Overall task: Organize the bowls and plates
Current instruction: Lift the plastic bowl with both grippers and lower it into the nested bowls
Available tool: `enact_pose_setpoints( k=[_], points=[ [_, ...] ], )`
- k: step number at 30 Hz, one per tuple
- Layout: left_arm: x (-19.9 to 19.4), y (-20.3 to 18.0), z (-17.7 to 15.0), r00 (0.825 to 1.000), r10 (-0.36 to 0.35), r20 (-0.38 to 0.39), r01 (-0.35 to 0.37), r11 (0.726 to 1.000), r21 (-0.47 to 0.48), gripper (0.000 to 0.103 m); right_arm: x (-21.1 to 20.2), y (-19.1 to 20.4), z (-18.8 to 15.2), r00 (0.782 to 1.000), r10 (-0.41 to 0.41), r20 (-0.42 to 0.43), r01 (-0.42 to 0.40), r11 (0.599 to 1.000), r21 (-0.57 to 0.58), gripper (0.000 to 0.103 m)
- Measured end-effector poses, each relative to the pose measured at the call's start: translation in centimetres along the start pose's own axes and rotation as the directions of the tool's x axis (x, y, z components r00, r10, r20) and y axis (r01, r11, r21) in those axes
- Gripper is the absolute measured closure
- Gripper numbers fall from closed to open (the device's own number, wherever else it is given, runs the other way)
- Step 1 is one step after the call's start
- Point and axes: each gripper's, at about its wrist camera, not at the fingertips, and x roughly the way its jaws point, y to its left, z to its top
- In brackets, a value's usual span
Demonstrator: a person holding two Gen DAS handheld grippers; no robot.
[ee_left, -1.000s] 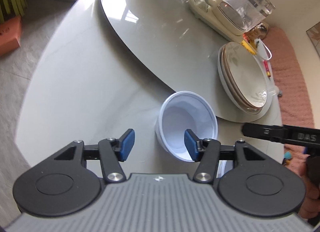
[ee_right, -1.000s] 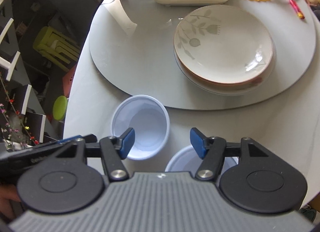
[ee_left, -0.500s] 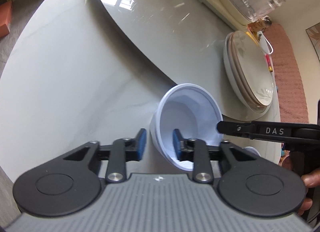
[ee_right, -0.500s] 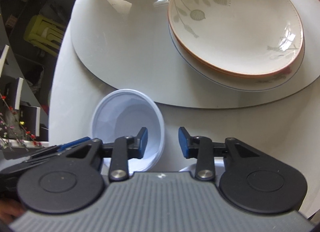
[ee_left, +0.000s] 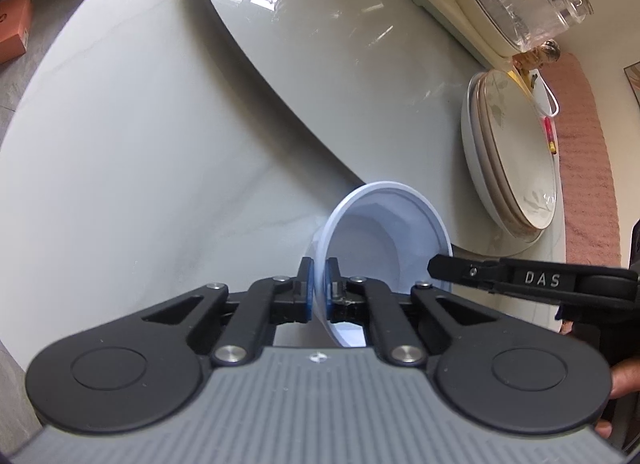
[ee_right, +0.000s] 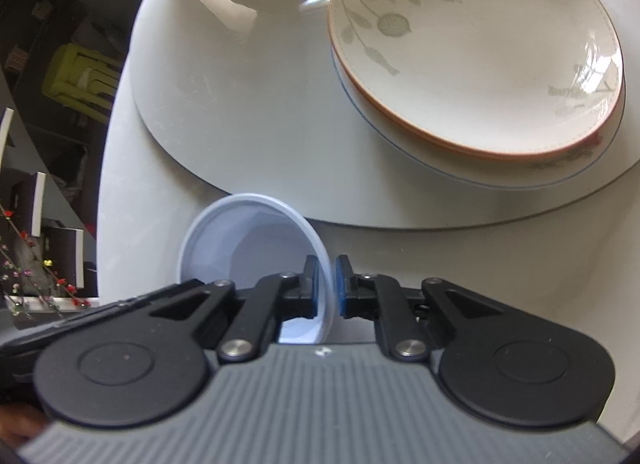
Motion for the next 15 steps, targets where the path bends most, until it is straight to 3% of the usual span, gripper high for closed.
enact_pose_setpoints(
  k=[7, 15],
  points=[
    [-1.7, -1.5, 1.2, 1.0, 0.002, 0.012, -0.003, 0.999, 0.045, 0.097, -1.9, -1.1, -0.3, 0.998, 0.053, 0.028, -0.055, 0.996, 0.065, 0.093],
    [-4.6, -3.4, 2.5, 0.999, -0.048, 0.012, 0.047, 0.997, 0.069, 0.097, -6.5, -1.9, -1.2, 0.99, 0.111, 0.091, -0.12, 0.987, 0.108, 0.093]
  ],
)
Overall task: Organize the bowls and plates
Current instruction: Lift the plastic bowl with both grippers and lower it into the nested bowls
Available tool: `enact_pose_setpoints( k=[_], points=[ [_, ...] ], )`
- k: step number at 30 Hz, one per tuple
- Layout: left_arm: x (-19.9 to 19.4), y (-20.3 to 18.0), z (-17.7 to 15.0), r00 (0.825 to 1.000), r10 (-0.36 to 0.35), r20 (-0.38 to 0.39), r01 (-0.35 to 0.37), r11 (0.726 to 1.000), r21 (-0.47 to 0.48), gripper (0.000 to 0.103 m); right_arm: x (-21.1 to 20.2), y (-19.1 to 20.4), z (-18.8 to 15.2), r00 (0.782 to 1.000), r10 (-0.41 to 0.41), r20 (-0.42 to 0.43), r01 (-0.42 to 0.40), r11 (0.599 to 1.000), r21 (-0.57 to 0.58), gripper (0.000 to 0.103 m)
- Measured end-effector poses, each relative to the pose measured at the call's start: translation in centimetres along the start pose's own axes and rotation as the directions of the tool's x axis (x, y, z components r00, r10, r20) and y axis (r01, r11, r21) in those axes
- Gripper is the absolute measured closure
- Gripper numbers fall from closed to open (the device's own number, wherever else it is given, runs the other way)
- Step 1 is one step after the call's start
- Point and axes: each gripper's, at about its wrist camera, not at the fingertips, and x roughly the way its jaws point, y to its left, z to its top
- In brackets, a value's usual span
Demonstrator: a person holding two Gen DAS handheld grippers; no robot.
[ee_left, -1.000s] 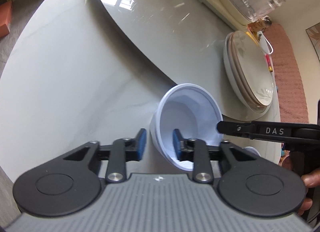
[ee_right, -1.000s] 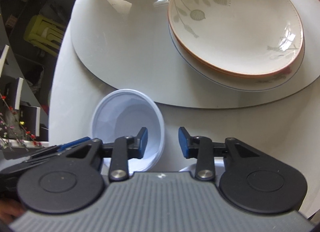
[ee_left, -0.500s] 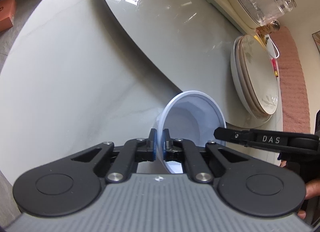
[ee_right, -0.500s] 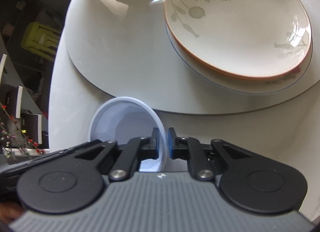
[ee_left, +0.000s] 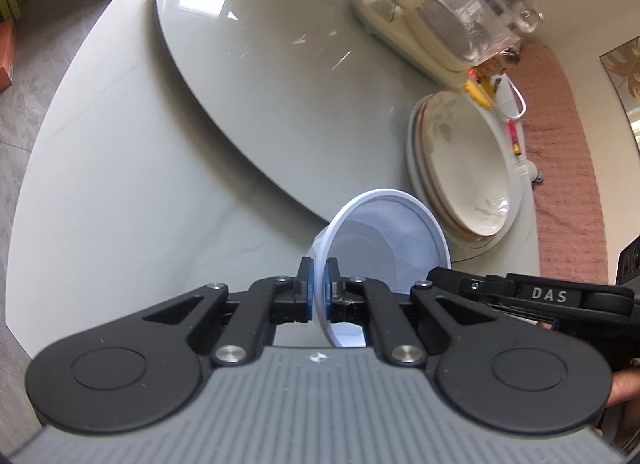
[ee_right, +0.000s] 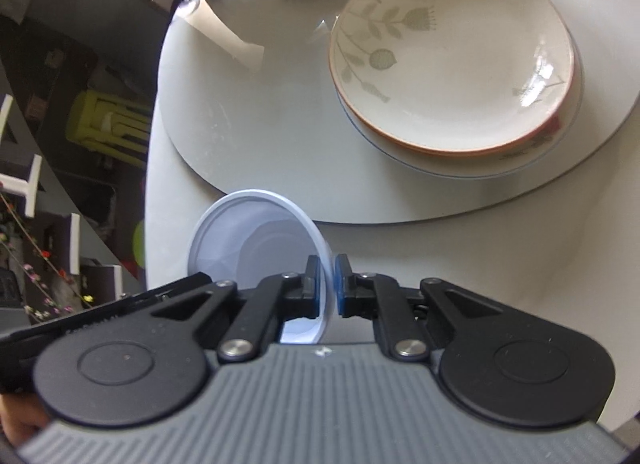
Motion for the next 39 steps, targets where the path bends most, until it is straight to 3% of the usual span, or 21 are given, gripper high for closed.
enact_pose_setpoints(
  k=[7, 14, 28, 36, 39],
  points=[
    [-3.0, -2.9, 0.7, 0.999, -0.015, 0.038, 0.012, 0.995, 0.095, 0.097, -2.9, 1.6, 0.3, 0.998, 0.013, 0.063, -0.011, 1.0, -0.019, 0.093],
    [-5.1, -5.2, 0.5, 0.997, -0.043, 0.059, 0.034, 0.989, 0.142, 0.097, -5.7, -0.6, 0.1, 0.984, 0.131, 0.117, -0.139, 0.988, 0.071, 0.093],
    [-4.1, -10.9, -3.9, 0.998, -0.053, 0.017, 0.048, 0.976, 0.212, 0.096, -9.3, -4.9, -2.0, 0.983, 0.092, 0.158, -0.103, 0.992, 0.066, 0.093],
    [0.0, -10.9, -7.8, 0.994, -0.02, -0.104, 0.041, 0.977, 0.208, 0.096, -8.6, -7.7, -4.5, 0.993, 0.027, 0.115, -0.035, 0.997, 0.073, 0.093],
    [1.5, -10.7, -9.0, 0.99, 0.024, -0.137, 0.006, 0.977, 0.215, 0.096, -7.8, -8.2, -5.6, 0.995, 0.008, 0.095, -0.014, 0.998, 0.057, 0.093]
  ],
)
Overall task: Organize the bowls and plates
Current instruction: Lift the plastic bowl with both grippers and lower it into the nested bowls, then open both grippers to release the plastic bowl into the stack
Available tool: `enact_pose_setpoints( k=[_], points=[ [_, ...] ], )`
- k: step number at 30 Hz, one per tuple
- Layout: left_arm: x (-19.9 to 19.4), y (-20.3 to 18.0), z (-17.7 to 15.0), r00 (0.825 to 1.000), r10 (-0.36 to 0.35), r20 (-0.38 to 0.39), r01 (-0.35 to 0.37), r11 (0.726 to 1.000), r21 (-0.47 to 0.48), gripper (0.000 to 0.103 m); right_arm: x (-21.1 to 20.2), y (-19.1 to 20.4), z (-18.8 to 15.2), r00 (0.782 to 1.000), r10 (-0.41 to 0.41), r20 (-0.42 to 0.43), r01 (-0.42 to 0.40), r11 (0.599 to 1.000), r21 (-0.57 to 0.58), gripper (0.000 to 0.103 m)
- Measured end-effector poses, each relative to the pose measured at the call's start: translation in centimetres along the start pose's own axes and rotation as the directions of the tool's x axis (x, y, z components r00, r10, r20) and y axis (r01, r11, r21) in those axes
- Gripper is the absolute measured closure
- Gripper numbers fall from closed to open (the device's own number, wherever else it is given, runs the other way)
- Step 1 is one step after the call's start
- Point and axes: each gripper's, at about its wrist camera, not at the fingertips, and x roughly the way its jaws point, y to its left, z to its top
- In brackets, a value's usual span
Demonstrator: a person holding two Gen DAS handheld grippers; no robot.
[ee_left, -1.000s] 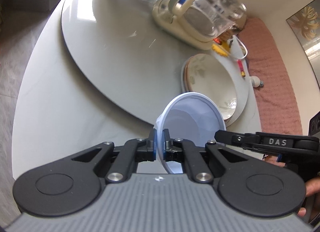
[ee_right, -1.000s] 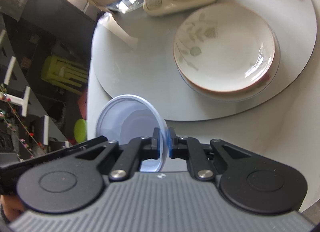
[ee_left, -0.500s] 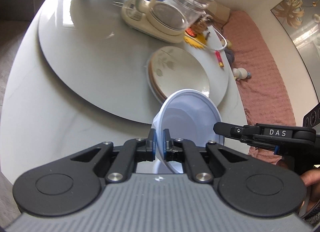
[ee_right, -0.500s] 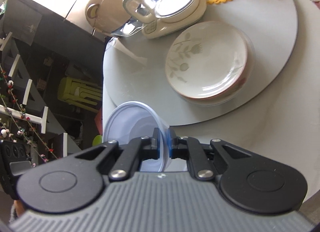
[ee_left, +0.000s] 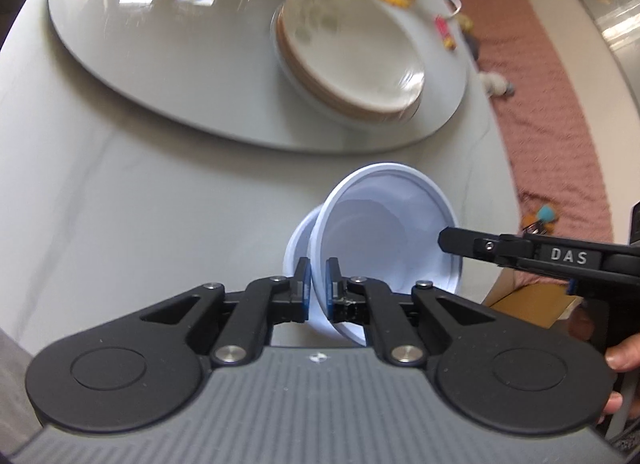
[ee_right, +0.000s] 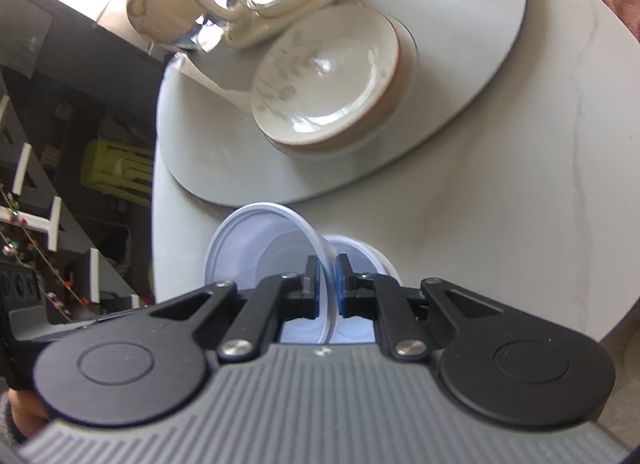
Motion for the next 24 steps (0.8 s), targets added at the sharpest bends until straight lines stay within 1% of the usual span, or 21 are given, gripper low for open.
enact_pose_setpoints(
  k=[3, 5, 8, 10, 13, 15, 16, 17, 18, 19, 20, 21, 23, 24],
  points=[
    [1.6, 0.3, -0.7, 0.999, 0.016, -0.042, -0.017, 1.0, -0.015, 0.096, 1.2, -0.6, -0.7, 0.999, -0.022, -0.025, 0.022, 1.0, 0.0, 0.093],
    [2.3, 0.3, -0.9, 0.998, 0.021, -0.051, -0.022, 1.0, -0.017, 0.096, 1.7, -0.7, -1.1, 0.999, -0.042, -0.03, 0.041, 0.999, -0.02, 0.093],
    [2.4, 0.3, -1.2, 0.998, 0.02, -0.056, -0.02, 1.0, -0.008, 0.096, 1.8, -0.3, -1.4, 0.998, -0.064, -0.014, 0.063, 0.996, -0.061, 0.093],
    [2.7, -0.1, -0.7, 0.998, 0.018, -0.062, -0.018, 1.0, 0.0, 0.096, 1.9, -0.1, -1.6, 0.996, -0.086, -0.001, 0.085, 0.993, -0.087, 0.093],
    [2.7, 0.0, -0.5, 0.998, 0.01, -0.067, -0.01, 1.0, 0.007, 0.096, 1.6, 0.0, -1.6, 0.995, -0.093, 0.021, 0.094, 0.992, -0.088, 0.091],
    [2.8, 0.3, -0.2, 0.997, 0.002, -0.077, -0.003, 1.0, -0.011, 0.096, 1.6, -0.2, -1.7, 0.995, -0.096, 0.029, 0.099, 0.991, -0.089, 0.091],
    [2.9, 0.4, -0.2, 0.997, 0.002, -0.081, -0.004, 1.0, -0.017, 0.092, 1.5, -0.4, -1.7, 0.995, -0.094, 0.033, 0.096, 0.993, -0.075, 0.091],
    [3.0, 0.5, 0.0, 0.996, 0.003, -0.091, -0.005, 1.0, -0.024, 0.078, 1.3, -0.5, -1.7, 0.995, -0.089, 0.043, 0.092, 0.994, -0.065, 0.091],
    [3.1, 0.7, 0.1, 0.995, 0.0, -0.102, -0.003, 0.999, -0.034, 0.068, 1.1, -0.6, -1.7, 0.995, -0.083, 0.052, 0.087, 0.994, -0.064, 0.09],
    [2.9, 0.9, 0.0, 0.994, -0.004, -0.106, -0.001, 0.999, -0.042, 0.05, 0.9, -0.6, -1.6, 0.995, -0.08, 0.059, 0.084, 0.994, -0.063, 0.09],
    [2.7, 1.0, 0.0, 0.995, -0.009, -0.096, 0.005, 0.999, -0.044, 0.041, 0.8, -0.7, -1.6, 0.995, -0.075, 0.063, 0.079, 0.995, -0.059, 0.09],
    [2.7, 1.1, -0.1, 0.996, -0.009, -0.087, 0.005, 0.999, -0.044, 0.039, 0.8, -0.9, -1.5, 0.996, -0.065, 0.06, 0.068, 0.996, -0.054, 0.089],
    [3.0, 1.5, -0.2, 0.996, -0.011, -0.085, 0.007, 0.999, -0.049, 0.038, 1.0, -1.2, -1.3, 0.997, -0.059, 0.048, 0.061, 0.997, -0.043, 0.075],
    [3.1, 1.7, -0.3, 0.996, -0.011, -0.085, 0.006, 0.998, -0.059, 0.038, 1.0, -1.5, -1.3, 0.997, -0.063, 0.045, 0.065, 0.997, -0.03, 0.07]
  ],
)
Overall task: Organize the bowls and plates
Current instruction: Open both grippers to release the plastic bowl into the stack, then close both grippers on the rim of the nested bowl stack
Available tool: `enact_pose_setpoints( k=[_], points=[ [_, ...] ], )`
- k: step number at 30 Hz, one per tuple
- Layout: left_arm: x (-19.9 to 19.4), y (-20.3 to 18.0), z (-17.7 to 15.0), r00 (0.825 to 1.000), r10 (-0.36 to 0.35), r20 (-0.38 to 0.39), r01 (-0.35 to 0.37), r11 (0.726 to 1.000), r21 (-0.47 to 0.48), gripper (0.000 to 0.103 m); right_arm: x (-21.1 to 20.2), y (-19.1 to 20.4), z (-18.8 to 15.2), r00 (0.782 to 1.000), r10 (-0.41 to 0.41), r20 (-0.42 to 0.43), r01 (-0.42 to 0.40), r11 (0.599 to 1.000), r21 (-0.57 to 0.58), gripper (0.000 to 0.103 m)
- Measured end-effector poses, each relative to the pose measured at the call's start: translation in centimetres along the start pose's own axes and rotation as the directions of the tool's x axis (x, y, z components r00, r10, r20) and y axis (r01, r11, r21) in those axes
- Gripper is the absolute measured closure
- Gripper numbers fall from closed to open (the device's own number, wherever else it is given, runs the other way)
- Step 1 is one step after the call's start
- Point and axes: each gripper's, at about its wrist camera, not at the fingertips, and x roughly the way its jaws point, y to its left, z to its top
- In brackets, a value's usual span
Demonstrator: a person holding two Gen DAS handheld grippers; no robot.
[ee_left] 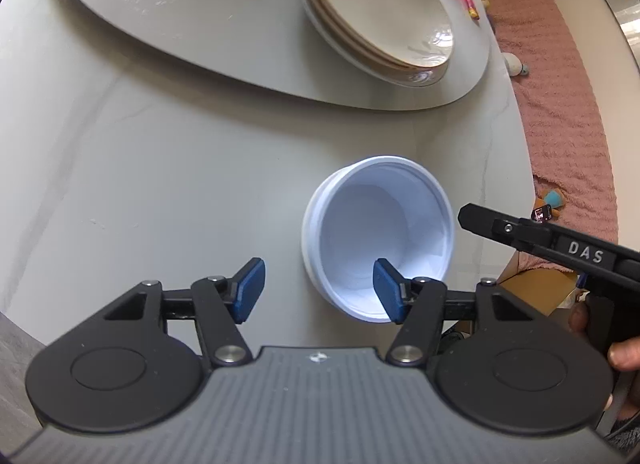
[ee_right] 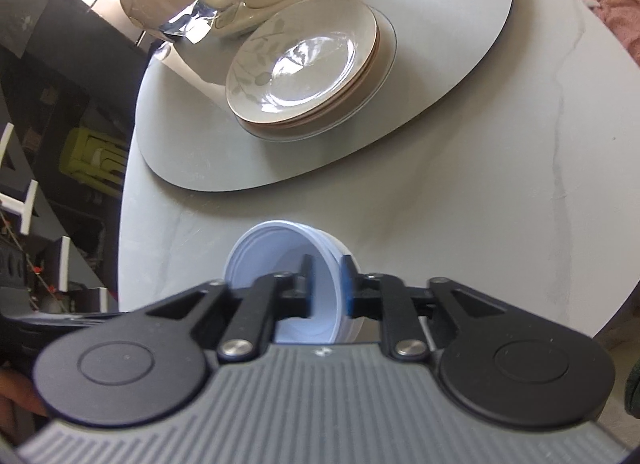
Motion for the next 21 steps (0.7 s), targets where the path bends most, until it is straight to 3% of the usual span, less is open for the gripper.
enact_pose_setpoints(
  k=[1, 4, 8, 16, 21],
  points=[
    [0.2, 0.2, -0.1, 1.0, -0.004, 0.006, 0.004, 1.0, -0.008, 0.038, 0.3, -0.3, 0.0, 1.0, 0.002, -0.007, -0.001, 1.0, 0.013, 0.062],
    [0.7, 0.8, -0.1, 1.0, -0.024, 0.018, 0.025, 0.999, -0.037, 0.038, 1.2, -1.1, -0.2, 0.999, 0.042, -0.03, -0.04, 0.997, 0.062, 0.059],
    [1.9, 1.1, 0.2, 0.999, -0.05, 0.019, 0.051, 0.997, -0.065, 0.038, 2.5, -2.0, -0.6, 0.997, 0.068, -0.043, -0.063, 0.991, 0.12, 0.043],
    [4.0, 2.2, 0.6, 0.995, -0.097, 0.033, 0.101, 0.988, -0.114, 0.038, 5.2, -3.4, -1.9, 0.989, 0.126, -0.077, -0.103, 0.961, 0.255, 0.043],
    [5.0, 2.4, 0.8, 0.989, -0.149, 0.02, 0.15, 0.981, -0.125, 0.038, 5.9, -3.8, -2.7, 0.986, 0.147, -0.08, -0.121, 0.956, 0.269, 0.044]
  ],
)
